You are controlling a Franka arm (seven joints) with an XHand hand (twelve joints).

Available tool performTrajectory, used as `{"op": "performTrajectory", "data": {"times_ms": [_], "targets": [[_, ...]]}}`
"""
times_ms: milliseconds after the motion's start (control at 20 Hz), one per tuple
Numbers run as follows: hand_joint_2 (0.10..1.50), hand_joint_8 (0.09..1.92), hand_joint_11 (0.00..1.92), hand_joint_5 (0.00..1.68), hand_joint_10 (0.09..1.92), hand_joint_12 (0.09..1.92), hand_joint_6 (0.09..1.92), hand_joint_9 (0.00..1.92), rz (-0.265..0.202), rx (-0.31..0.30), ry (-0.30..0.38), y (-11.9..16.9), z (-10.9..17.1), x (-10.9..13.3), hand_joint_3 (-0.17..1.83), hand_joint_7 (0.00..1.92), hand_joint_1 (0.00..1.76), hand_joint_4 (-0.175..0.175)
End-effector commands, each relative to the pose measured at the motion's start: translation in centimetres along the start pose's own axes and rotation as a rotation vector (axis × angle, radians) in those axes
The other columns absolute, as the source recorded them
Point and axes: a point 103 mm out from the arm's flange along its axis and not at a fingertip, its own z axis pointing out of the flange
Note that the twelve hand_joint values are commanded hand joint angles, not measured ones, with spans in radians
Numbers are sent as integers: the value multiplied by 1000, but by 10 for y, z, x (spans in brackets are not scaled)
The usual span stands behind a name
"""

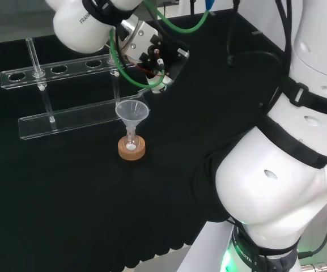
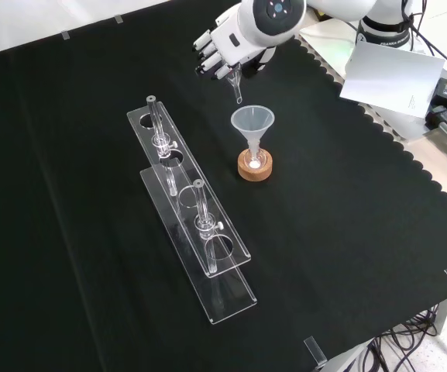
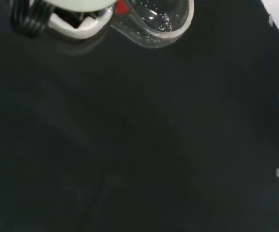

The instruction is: Pour all the NaCl from the weighing funnel into the round-bottom flask.

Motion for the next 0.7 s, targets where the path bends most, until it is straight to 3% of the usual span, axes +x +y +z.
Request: {"op": "performTrajectory", "data": {"times_ms": [50, 700], "targets": [[690, 637, 740, 1189, 332, 1080, 826, 924, 16, -24, 241, 3, 25, -30, 663, 550, 1091, 175], [692, 638, 744, 1188, 332, 1078, 826, 927, 29, -11, 370, 4, 44, -43, 660, 551, 1091, 175]]}}
